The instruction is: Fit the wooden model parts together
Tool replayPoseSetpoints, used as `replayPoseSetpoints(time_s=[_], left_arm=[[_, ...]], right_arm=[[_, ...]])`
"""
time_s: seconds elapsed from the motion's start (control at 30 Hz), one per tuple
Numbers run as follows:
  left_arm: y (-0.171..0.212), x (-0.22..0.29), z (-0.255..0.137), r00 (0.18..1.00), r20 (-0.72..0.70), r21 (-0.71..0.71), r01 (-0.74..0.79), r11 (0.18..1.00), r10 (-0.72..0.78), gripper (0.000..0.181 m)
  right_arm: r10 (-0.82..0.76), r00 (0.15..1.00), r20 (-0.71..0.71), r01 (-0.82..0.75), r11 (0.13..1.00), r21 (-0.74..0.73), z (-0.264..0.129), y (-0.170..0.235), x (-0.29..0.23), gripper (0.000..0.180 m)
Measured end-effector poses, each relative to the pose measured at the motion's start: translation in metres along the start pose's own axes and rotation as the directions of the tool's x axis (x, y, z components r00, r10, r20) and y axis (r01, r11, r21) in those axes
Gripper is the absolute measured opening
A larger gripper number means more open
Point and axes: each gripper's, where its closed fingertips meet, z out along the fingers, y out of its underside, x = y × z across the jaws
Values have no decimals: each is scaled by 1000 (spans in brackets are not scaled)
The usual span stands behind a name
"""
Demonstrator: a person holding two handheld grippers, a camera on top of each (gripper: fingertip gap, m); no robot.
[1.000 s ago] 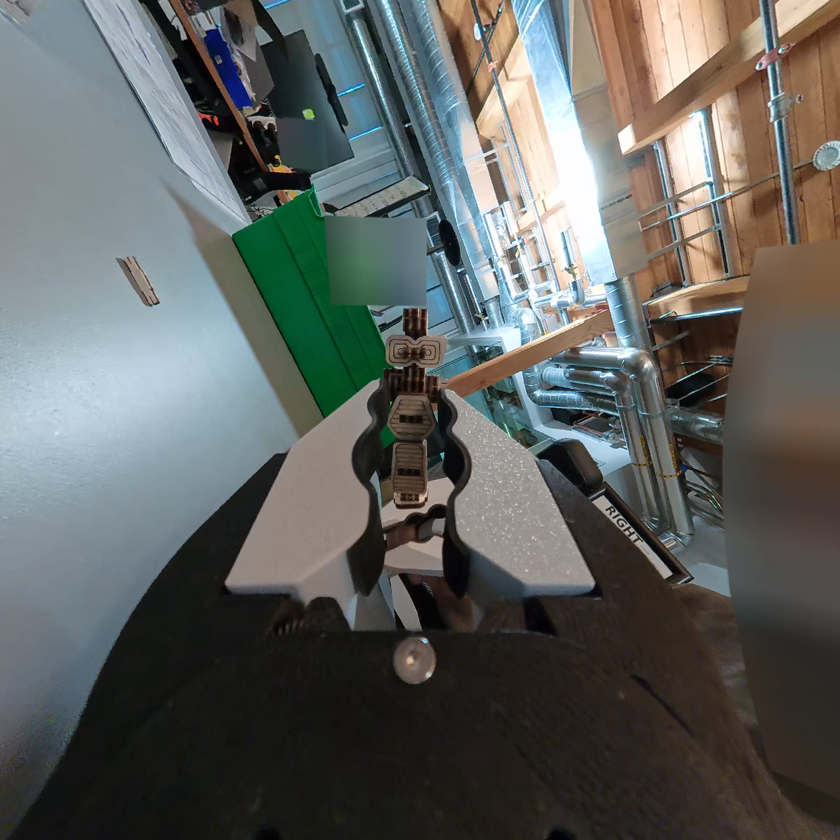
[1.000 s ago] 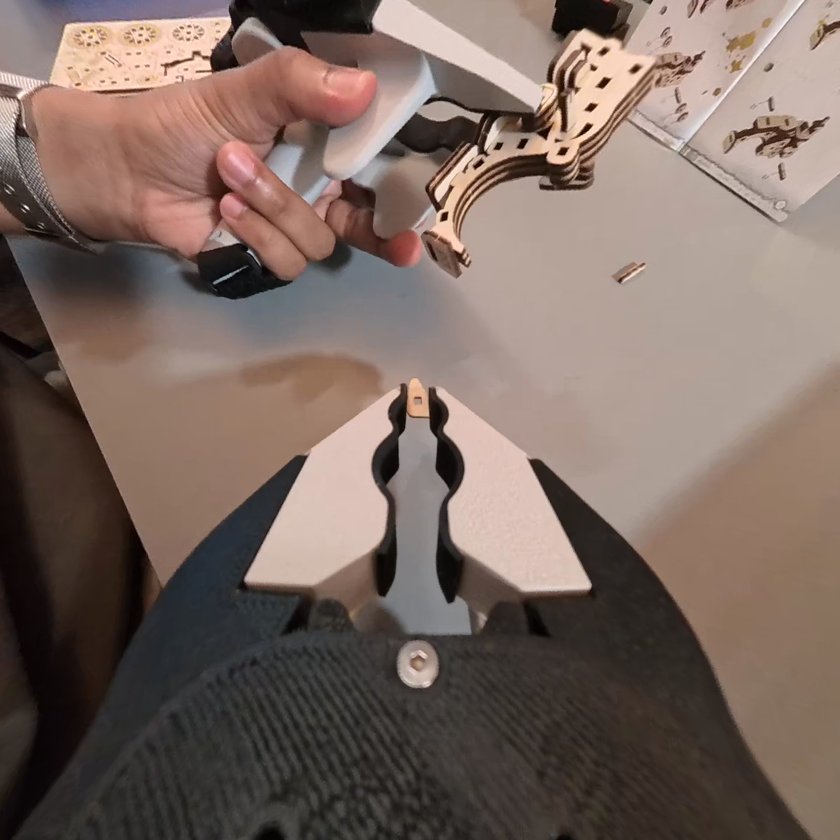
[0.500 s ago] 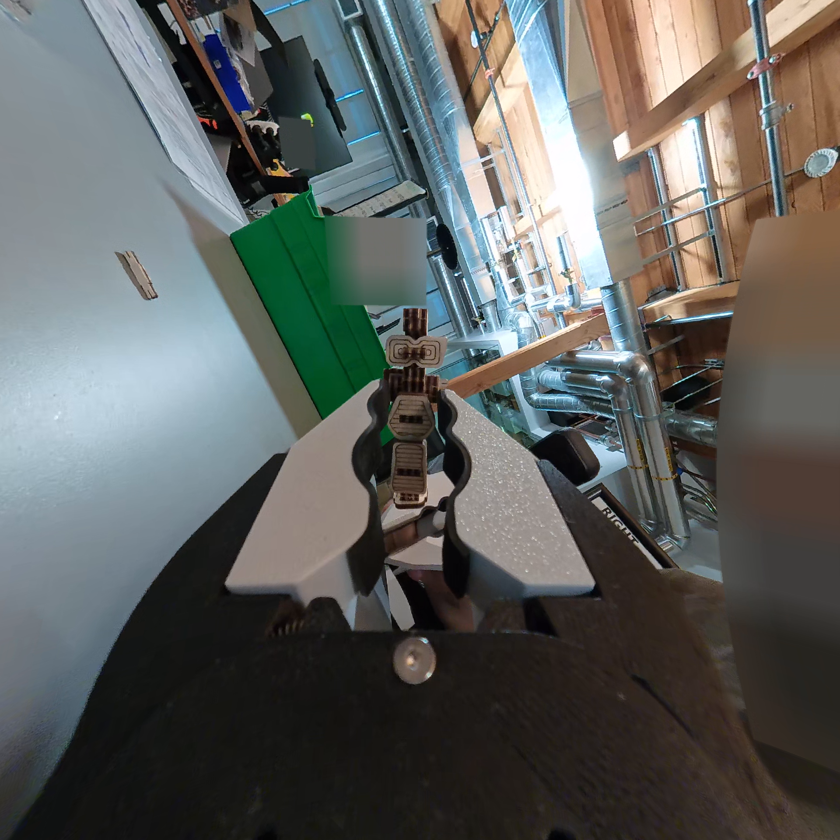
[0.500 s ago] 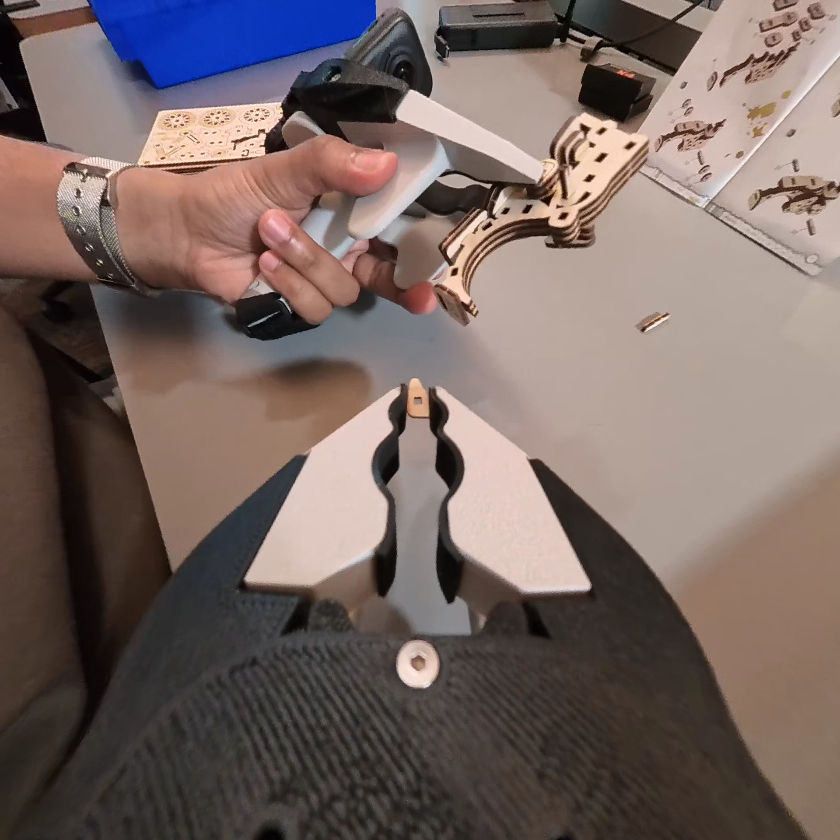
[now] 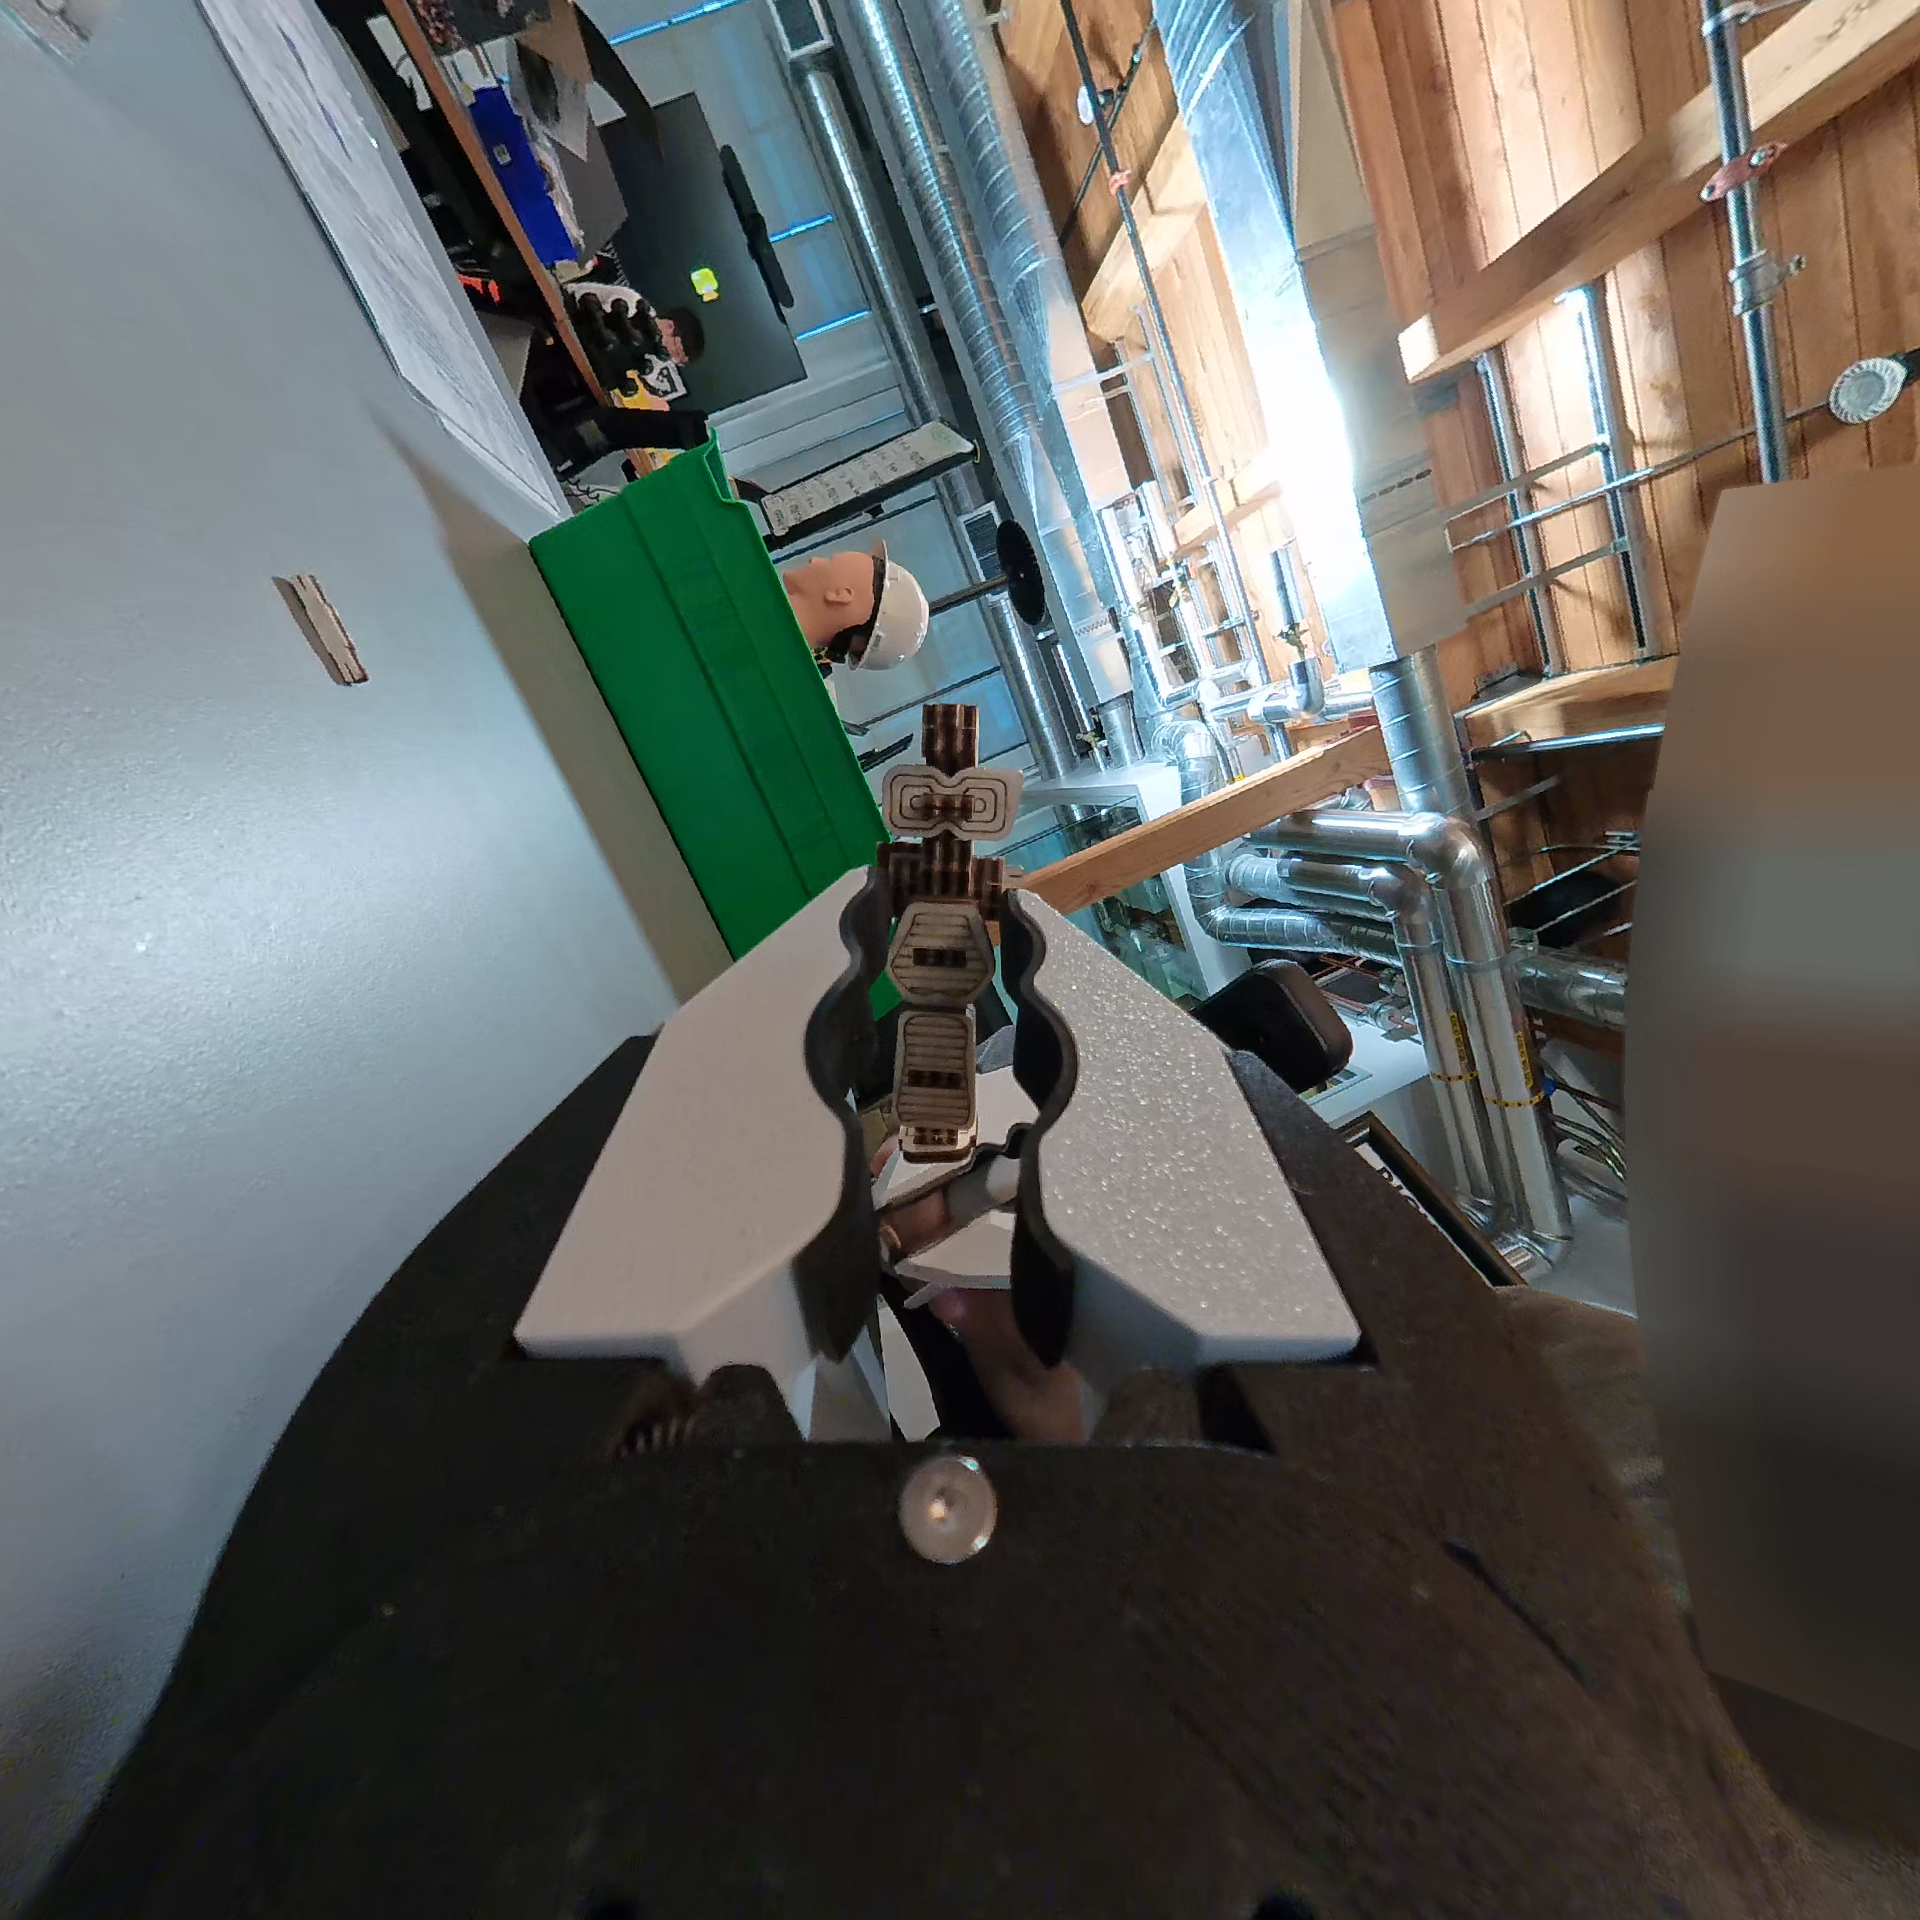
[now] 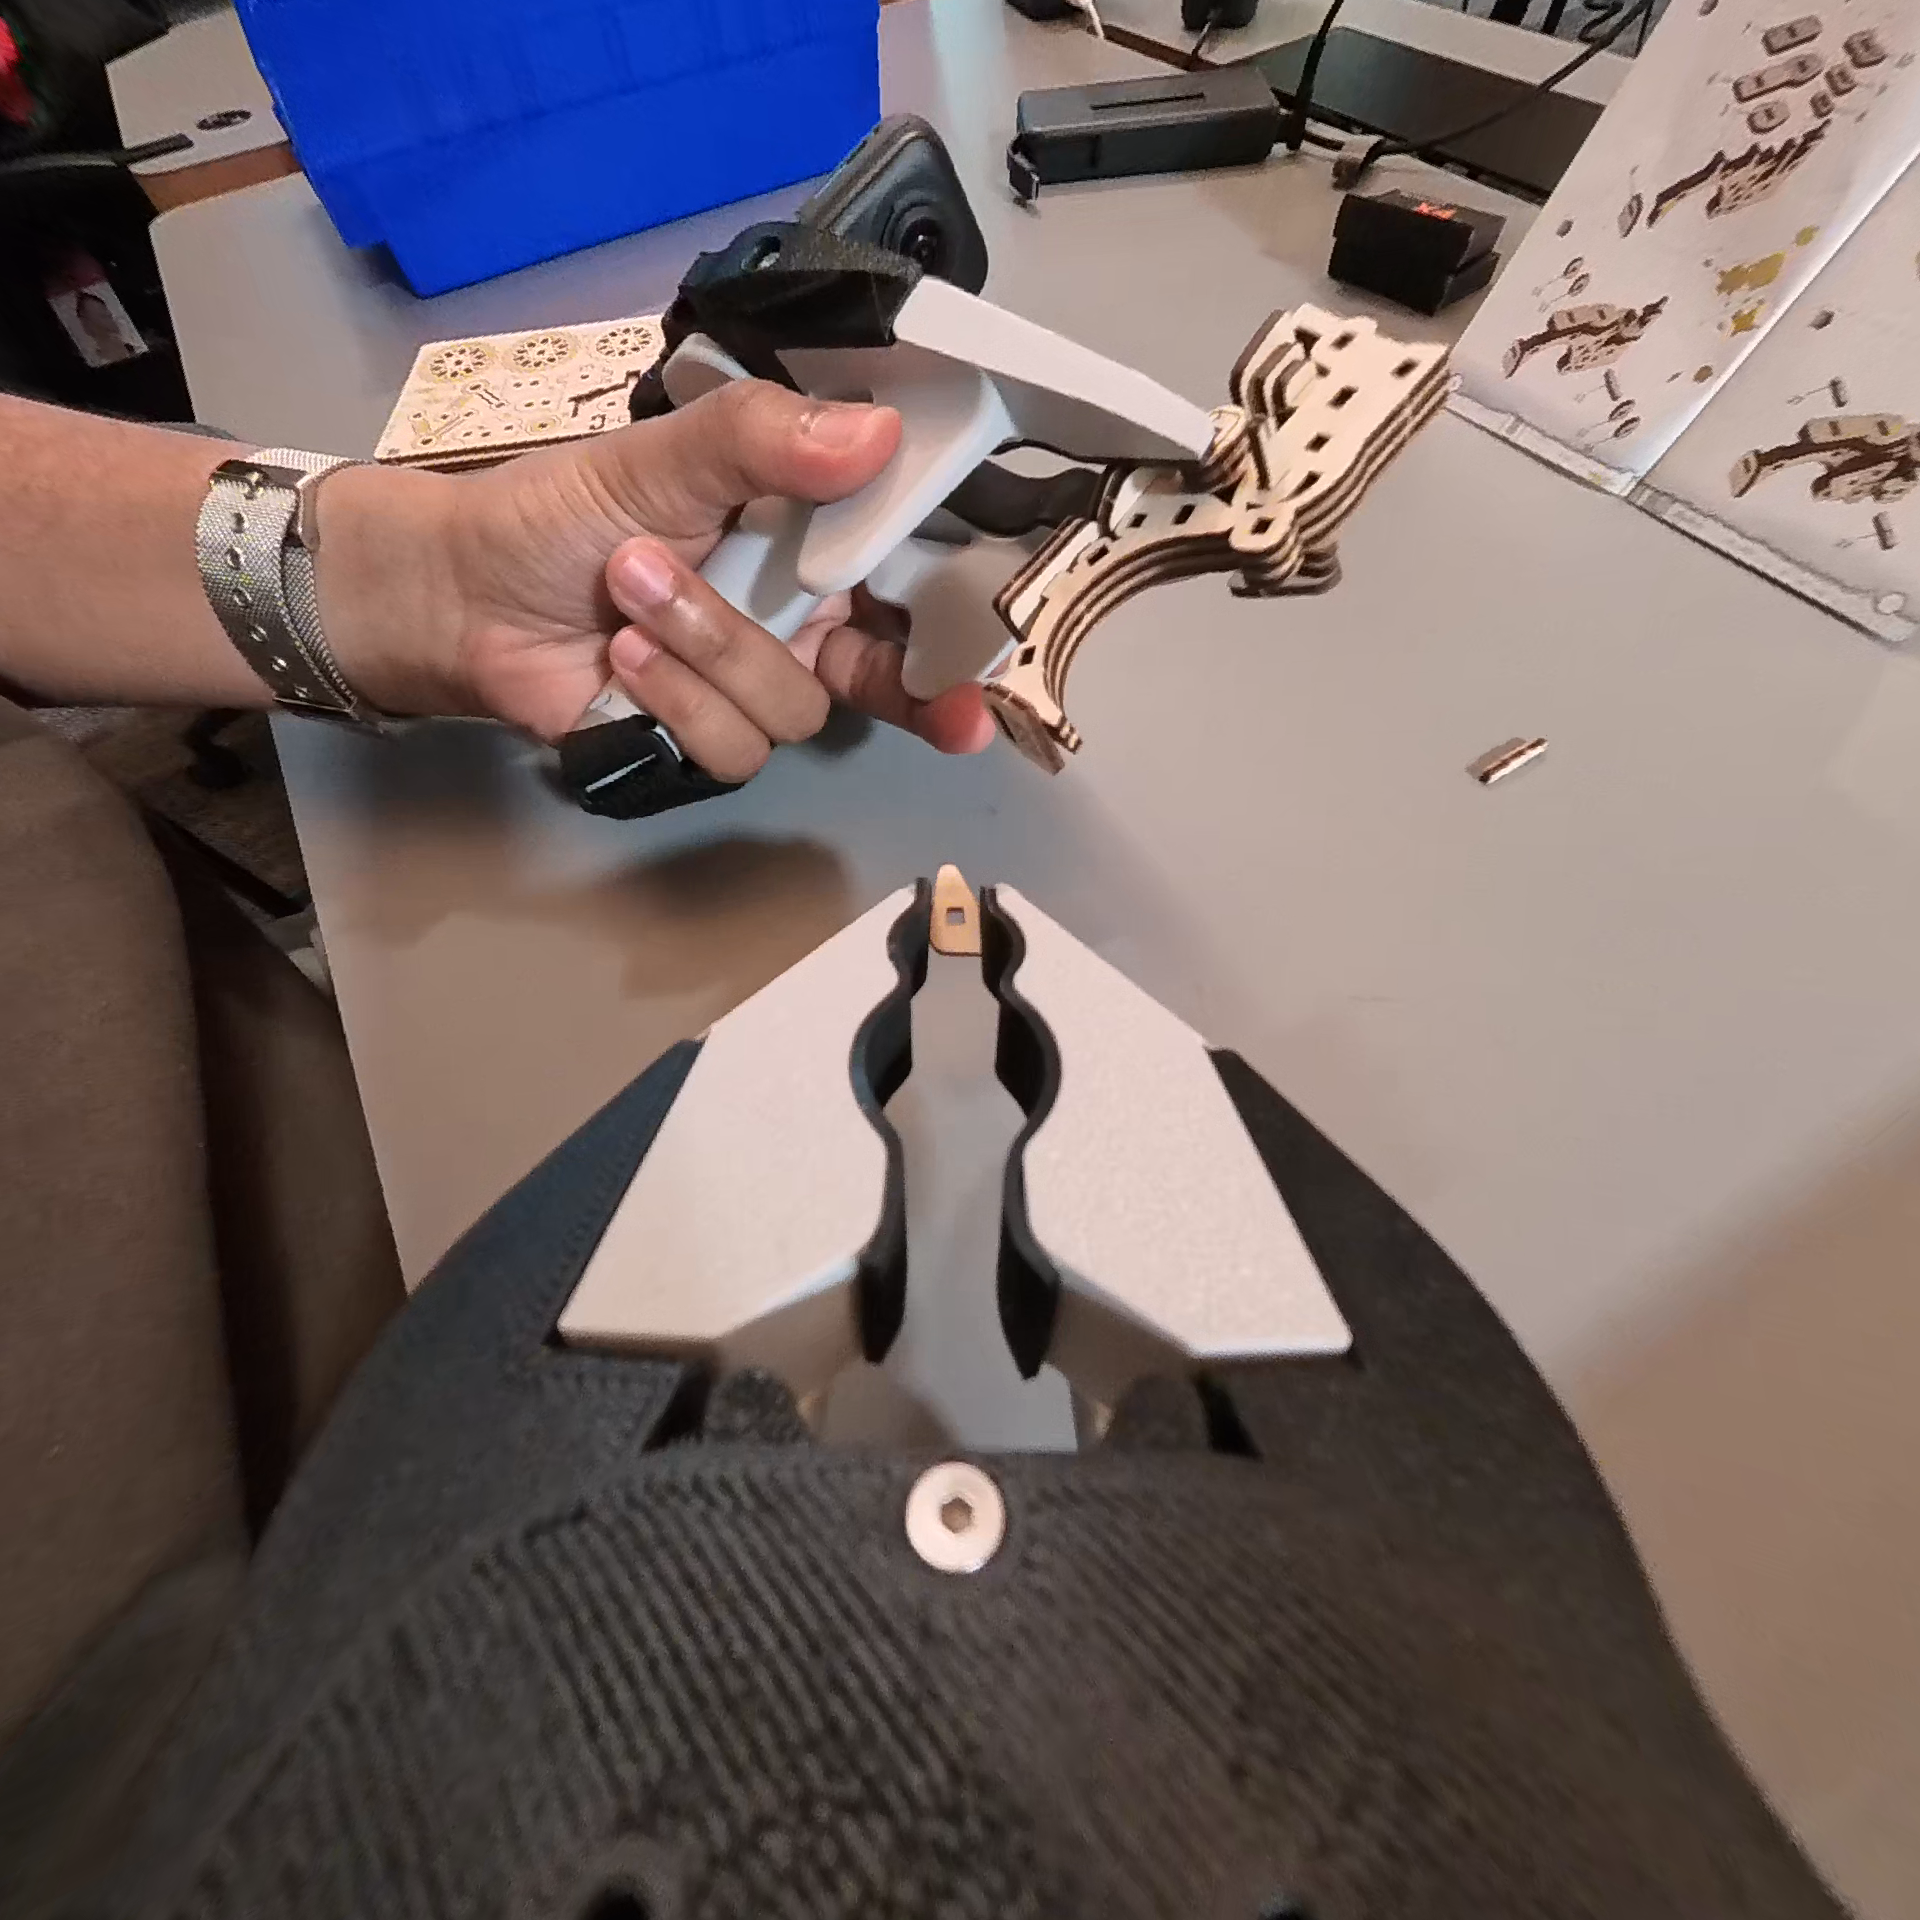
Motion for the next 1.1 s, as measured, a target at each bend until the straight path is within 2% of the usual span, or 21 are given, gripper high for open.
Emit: replayPoseSetpoints(time_s=[0.33, 0.53, 0.7, 0.93, 1.1], left_arm=[[3, -1, 1, 1000, 11, -14, -12, 1000, 12, 17], [23, -3, 8, 994, 54, -128, -88, 988, 95, 14], [31, -5, 10, 981, 84, -168, -158, 973, 174, 17], [37, -7, 13, 964, 113, -199, -216, 956, 241, 17], [41, -8, 14, 936, 138, -210, -292, 933, 324, 18]], right_arm=[[-21, 999, -31, 23, 998, 63, -8, -12, 4, 7], [-51, 984, -171, 77, 986, 146, -25, -29, 23, 7], [-54, 945, -322, 119, 975, 188, -35, -43, 37, 7], [-169, 878, -447, 237, 966, 99, -28, -46, 36, 7], [-117, 878, -465, 192, 974, 117, -27, -48, 36, 7]])
